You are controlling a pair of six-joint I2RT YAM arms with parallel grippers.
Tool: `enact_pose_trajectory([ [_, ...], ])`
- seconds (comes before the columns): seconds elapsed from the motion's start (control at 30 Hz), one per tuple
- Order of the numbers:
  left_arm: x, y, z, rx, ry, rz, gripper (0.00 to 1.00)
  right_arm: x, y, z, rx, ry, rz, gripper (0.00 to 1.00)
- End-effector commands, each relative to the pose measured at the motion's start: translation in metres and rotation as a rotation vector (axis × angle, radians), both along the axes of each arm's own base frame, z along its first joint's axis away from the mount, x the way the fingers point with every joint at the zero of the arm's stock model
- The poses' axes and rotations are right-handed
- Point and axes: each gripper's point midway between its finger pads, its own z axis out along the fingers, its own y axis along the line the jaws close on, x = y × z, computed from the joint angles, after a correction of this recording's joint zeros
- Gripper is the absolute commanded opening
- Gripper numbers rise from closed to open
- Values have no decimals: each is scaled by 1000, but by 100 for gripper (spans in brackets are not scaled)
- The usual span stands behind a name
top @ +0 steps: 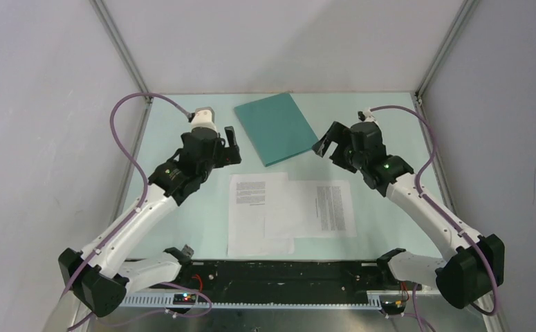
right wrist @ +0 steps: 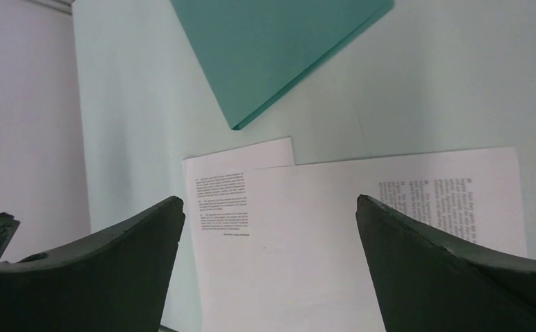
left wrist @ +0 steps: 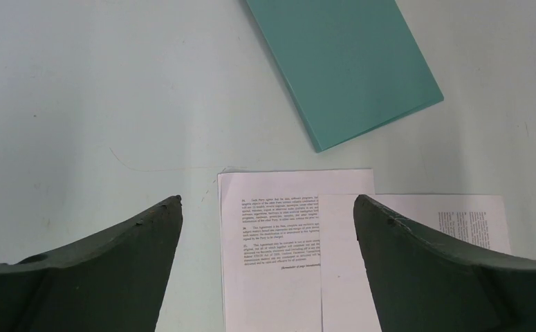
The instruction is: Put the files into the folder
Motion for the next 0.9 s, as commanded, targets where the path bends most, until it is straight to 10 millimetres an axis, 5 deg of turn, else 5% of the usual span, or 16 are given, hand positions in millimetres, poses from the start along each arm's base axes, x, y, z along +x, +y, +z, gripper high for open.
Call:
enact_pose_trajectory([
  [0.0, 4, -3, 26, -18, -58, -28, 98, 7, 24, 10, 80, -25, 81, 100],
  [0.4, 1, 12, 15, -89, 21, -40, 98, 72, 78, 7, 396, -46, 129, 100],
  [0.6, 12, 16, 18, -131, 35, -16, 98, 112, 108, -24, 528, 49, 119, 92],
  [0.67, 15, 16, 19, -141, 41, -15, 98, 124, 116, -51, 554, 107, 96, 89],
  [0.87, 17, 21, 19, -166, 47, 1, 98, 130, 124, -86, 558, 186, 26, 88],
])
